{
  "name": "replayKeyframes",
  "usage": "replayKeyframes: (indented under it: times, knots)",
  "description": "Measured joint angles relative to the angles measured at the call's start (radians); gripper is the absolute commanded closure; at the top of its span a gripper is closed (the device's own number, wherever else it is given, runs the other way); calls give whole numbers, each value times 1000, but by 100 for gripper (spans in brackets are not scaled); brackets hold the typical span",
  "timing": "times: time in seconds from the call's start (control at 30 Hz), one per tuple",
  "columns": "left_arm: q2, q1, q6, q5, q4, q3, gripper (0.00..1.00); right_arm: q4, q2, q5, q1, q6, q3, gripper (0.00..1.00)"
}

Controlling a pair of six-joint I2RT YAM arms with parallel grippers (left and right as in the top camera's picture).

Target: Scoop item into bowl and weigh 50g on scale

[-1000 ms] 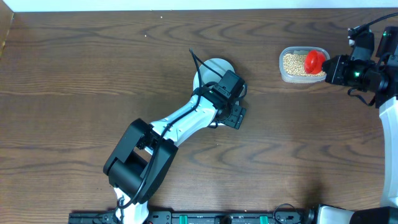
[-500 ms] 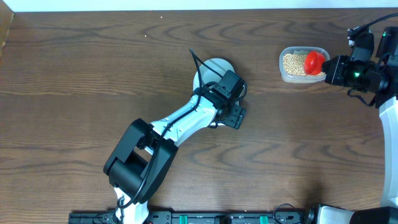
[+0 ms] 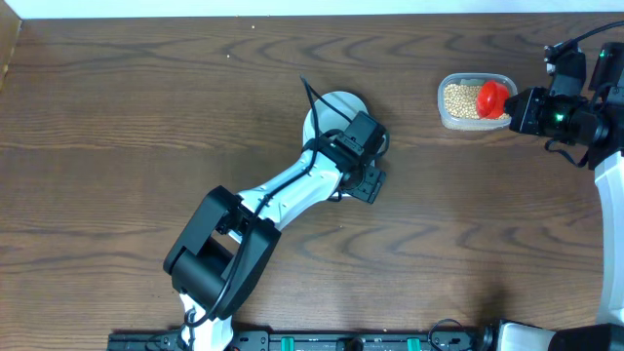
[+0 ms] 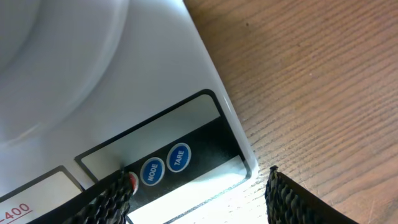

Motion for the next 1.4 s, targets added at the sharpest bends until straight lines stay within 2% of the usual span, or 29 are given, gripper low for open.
replayKeyframes:
  times: [0.23, 0.27, 0.4, 0.63, 0.7, 0.87, 1.07, 1.4]
  knots:
    - [0, -1, 10, -1, 1, 0, 27, -18, 0, 0, 0, 0, 0, 99]
    - [0, -1, 11, -2, 1, 0, 23, -20, 0, 0, 0, 0, 0, 99]
    - [1, -2, 15, 3, 2, 3, 14, -20, 0, 0, 0, 0, 0, 99]
    - [-4, -3, 18, 11, 3, 8, 11, -19, 0, 0, 0, 0, 0, 99]
    - [-13, -3, 17, 14, 2, 8, 8, -17, 0, 0, 0, 0, 0, 99]
    - [-135, 0, 16, 10, 1, 8, 2, -2, 0, 0, 0, 0, 0, 99]
    - [-344, 22, 18, 10, -5, 8, 1, 2, 0, 0, 0, 0, 0, 99]
    - [-377, 98, 28, -50, -187, 10, 1, 16, 0, 3, 0, 0, 0, 99]
